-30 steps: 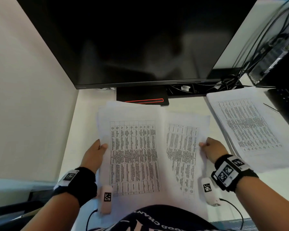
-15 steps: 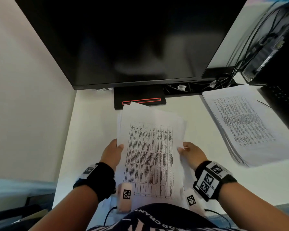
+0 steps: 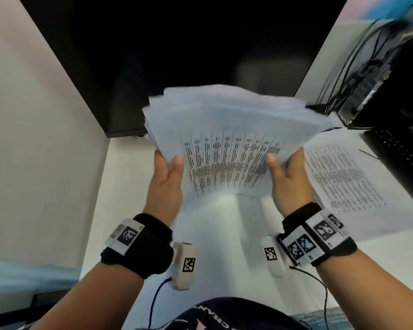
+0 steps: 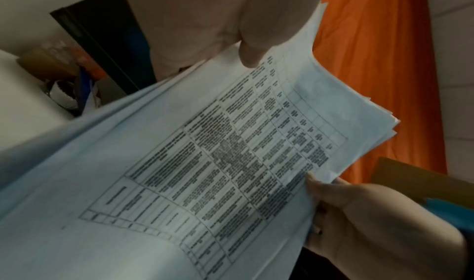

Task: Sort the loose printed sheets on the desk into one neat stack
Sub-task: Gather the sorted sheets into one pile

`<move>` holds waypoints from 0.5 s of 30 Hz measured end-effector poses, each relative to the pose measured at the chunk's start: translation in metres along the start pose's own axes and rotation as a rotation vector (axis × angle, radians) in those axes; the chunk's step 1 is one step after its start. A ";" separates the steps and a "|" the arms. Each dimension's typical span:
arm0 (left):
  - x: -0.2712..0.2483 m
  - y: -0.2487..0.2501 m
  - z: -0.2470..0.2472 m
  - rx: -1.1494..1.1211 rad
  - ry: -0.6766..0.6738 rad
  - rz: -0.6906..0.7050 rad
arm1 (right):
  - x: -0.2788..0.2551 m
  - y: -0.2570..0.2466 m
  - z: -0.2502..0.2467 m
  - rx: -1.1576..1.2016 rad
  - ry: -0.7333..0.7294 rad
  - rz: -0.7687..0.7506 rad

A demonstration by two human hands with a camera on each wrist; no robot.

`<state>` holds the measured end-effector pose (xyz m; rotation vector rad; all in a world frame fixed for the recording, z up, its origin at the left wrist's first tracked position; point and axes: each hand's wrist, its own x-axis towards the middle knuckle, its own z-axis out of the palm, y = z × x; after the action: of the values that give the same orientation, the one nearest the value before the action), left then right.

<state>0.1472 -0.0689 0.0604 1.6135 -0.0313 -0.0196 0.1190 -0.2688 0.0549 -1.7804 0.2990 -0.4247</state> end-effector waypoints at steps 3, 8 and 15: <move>-0.003 -0.013 0.009 0.046 0.013 -0.010 | -0.007 0.007 0.010 -0.020 0.030 0.112; 0.000 0.006 0.014 -0.005 0.124 0.108 | -0.005 -0.005 0.009 0.075 0.119 -0.024; 0.001 0.000 0.001 -0.044 0.062 0.085 | -0.007 0.007 0.000 0.091 0.061 -0.057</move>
<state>0.1481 -0.0698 0.0599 1.5666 -0.0506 0.0949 0.1125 -0.2676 0.0469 -1.6925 0.2682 -0.5266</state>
